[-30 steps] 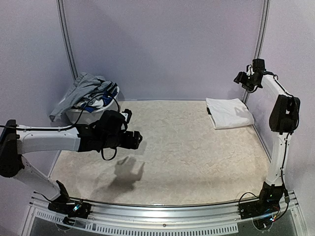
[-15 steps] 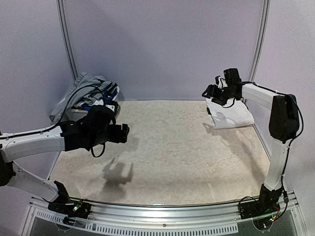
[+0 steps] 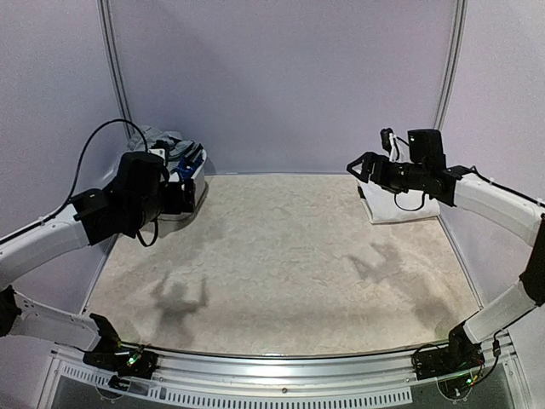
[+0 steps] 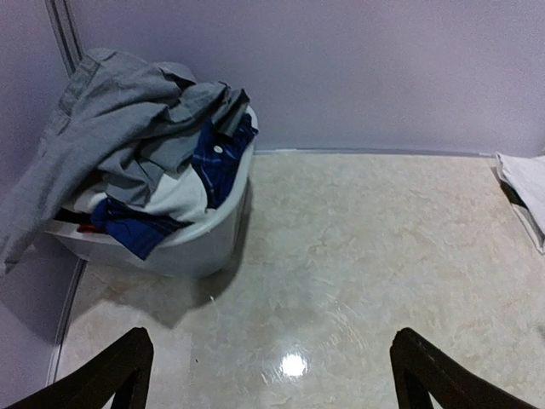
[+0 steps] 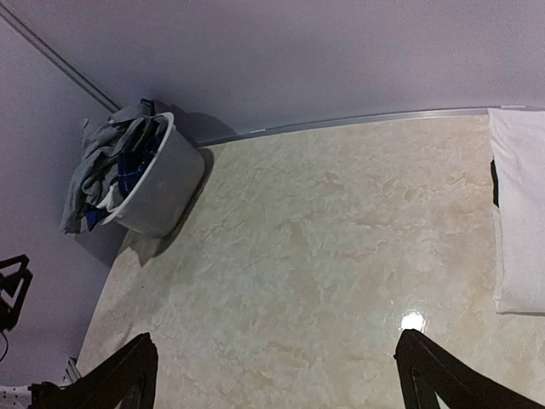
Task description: Fold and stack the mixed laundry pile
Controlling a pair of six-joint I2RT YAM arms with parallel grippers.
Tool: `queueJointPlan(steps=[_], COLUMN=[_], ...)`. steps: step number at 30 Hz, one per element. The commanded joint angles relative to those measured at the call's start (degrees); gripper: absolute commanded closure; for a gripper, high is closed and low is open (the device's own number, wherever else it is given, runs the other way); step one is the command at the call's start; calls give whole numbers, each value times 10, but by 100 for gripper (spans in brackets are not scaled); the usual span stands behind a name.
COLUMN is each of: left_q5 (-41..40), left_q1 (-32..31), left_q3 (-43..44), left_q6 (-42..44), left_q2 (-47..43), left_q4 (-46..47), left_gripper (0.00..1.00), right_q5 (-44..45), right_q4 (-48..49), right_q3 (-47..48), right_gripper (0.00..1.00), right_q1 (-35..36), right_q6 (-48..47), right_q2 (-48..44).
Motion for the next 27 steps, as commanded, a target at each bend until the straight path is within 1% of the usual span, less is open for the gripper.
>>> queueJointPlan(steps=[1,4,7,10,13,16,21,23,27], left_q5=[-14,-8,-3,17,38,78,141,167,198], left_q1=[34,64,105,158,204,247,309,327,354], left_q3=[41,66,99,161,226,299,410,474,576], left_q6=[26,40,50,41,34,17,-13,-25,-34], left_q2=[-2,6,36,86,137,194,311,373,457], left_q4=[-24,-19,-9,-28,-37,-70,-117,-152,-192], left_gripper=[0,0,0,0,0,0,3,5,8], right_q5=[-11,-14,-14,15,-5,-19,-2,-3,1], right_q4=[67,58,71,100,100,92,64,52,36], right_q3=[-76,-98,-128,-170,-186,-203,-244,-253,-262], right_gripper=[1,1,1,1,1,1,1,1,1], right_q1=[2,1,1,1,0,1,1,1,1], right_q6=[21,27,38,81,87,72,59,55,52], right_q2=[-74,-83,-89,-113,-126,-145,-200,-220,-245])
